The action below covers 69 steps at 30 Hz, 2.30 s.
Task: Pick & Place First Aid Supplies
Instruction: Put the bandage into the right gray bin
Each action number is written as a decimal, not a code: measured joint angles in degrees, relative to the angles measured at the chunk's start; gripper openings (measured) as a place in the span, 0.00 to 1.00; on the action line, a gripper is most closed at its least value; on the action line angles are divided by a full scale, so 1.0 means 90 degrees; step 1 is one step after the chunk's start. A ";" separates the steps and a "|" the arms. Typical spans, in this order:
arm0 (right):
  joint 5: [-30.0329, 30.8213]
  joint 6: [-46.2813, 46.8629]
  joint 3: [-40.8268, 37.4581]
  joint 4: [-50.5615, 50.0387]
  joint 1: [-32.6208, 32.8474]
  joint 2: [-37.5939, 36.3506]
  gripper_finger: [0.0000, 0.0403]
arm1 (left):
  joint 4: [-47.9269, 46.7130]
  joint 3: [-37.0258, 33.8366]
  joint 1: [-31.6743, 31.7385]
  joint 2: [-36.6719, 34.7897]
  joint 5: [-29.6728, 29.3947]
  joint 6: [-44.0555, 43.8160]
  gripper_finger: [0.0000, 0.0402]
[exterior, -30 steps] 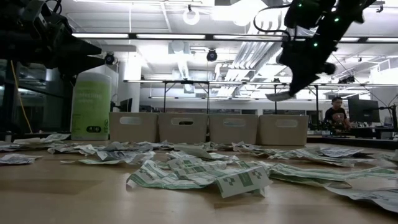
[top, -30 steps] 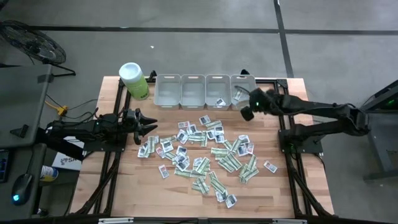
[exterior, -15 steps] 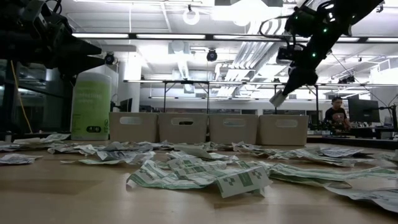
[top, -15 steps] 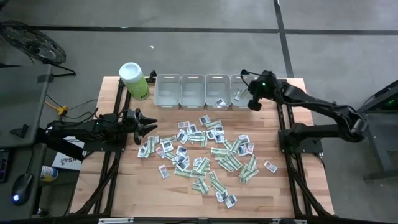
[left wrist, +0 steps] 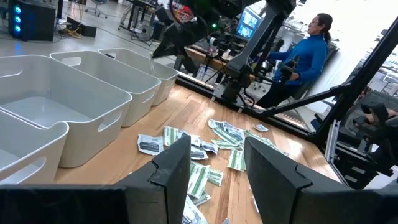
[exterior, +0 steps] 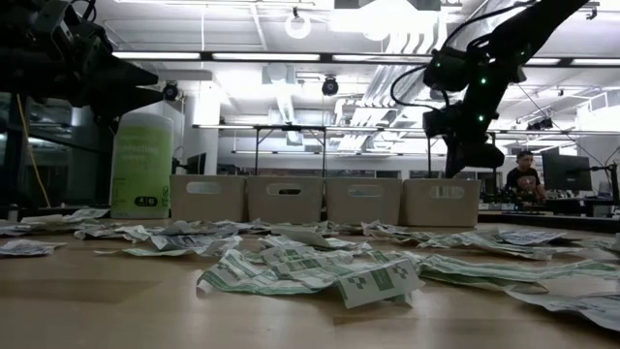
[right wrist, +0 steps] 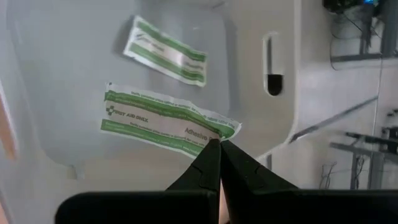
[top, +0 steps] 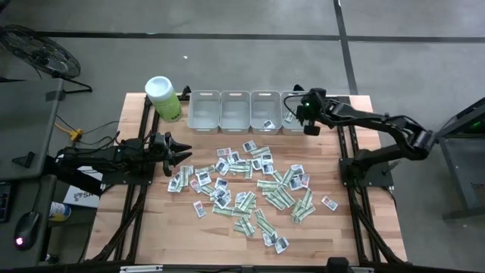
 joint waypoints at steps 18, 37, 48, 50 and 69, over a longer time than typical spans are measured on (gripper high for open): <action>-0.0149 0.0731 0.0000 0.0143 0.0000 0.0110 0.18 | 0.0000 0.0000 0.0000 0.0002 0.0001 -0.0001 0.37; -0.2485 0.6099 0.0512 -0.1822 0.0010 -0.1123 0.39 | 0.0000 0.0001 0.0000 0.0002 0.0000 0.0000 0.37; -0.3296 0.7388 0.0498 -0.3665 0.1917 -0.1360 0.33 | 0.0000 0.0001 0.0000 0.0000 0.0001 0.0000 0.37; -0.3246 0.7721 0.0498 -0.3668 0.2379 -0.1360 0.33 | 0.0000 0.0002 0.0000 0.0002 0.0001 0.0001 0.37; -0.2845 1.1745 -0.1246 -0.2346 0.5869 -0.1345 0.33 | 0.0000 0.0002 0.0000 0.0002 0.0001 -0.0001 0.37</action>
